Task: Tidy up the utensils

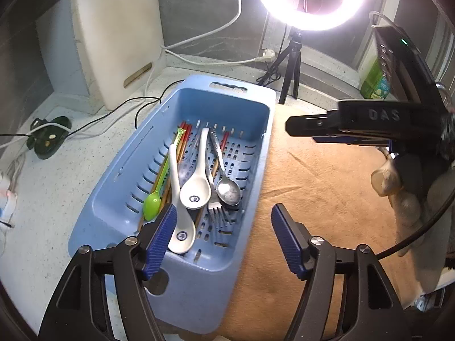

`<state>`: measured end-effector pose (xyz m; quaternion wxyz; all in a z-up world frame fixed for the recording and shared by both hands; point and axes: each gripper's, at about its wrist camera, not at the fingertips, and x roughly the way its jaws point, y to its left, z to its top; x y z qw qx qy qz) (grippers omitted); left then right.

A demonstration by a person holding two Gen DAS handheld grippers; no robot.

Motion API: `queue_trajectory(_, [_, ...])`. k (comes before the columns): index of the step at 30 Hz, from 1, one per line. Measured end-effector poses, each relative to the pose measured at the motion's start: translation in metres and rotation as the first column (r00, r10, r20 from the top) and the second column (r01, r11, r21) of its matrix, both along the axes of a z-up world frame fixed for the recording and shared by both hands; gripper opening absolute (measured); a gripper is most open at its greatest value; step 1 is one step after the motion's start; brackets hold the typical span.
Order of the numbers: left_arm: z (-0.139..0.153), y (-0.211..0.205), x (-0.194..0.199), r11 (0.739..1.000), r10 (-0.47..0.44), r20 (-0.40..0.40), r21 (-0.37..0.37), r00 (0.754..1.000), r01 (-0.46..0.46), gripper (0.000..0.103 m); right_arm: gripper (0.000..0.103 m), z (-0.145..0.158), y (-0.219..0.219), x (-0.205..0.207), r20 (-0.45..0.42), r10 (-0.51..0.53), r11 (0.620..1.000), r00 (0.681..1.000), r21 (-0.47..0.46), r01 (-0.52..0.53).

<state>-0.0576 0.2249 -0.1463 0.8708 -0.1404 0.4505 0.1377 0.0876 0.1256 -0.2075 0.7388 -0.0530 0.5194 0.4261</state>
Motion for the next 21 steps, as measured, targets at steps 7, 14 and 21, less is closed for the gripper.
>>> queue_trajectory(7, [0.013, -0.015, -0.002, 0.999, 0.023, 0.017, 0.031, 1.000, -0.023, 0.070, 0.073, 0.016, -0.028, -0.010, 0.138, 0.029, 0.999, 0.990, 0.019, -0.032])
queue_trajectory(14, [0.034, -0.032, -0.005, 0.995, 0.053, 0.042, 0.087, 0.998, -0.057, 0.070, 0.077, 0.037, -0.050, -0.024, 0.218, 0.048, 0.998, 0.975, 0.034, -0.057])
queue_trajectory(21, [0.052, -0.039, -0.013, 0.989, 0.095, 0.075, 0.103, 0.993, -0.102, 0.081, 0.078, 0.059, -0.069, -0.041, 0.269, 0.035, 0.997, 0.962, 0.062, -0.053])
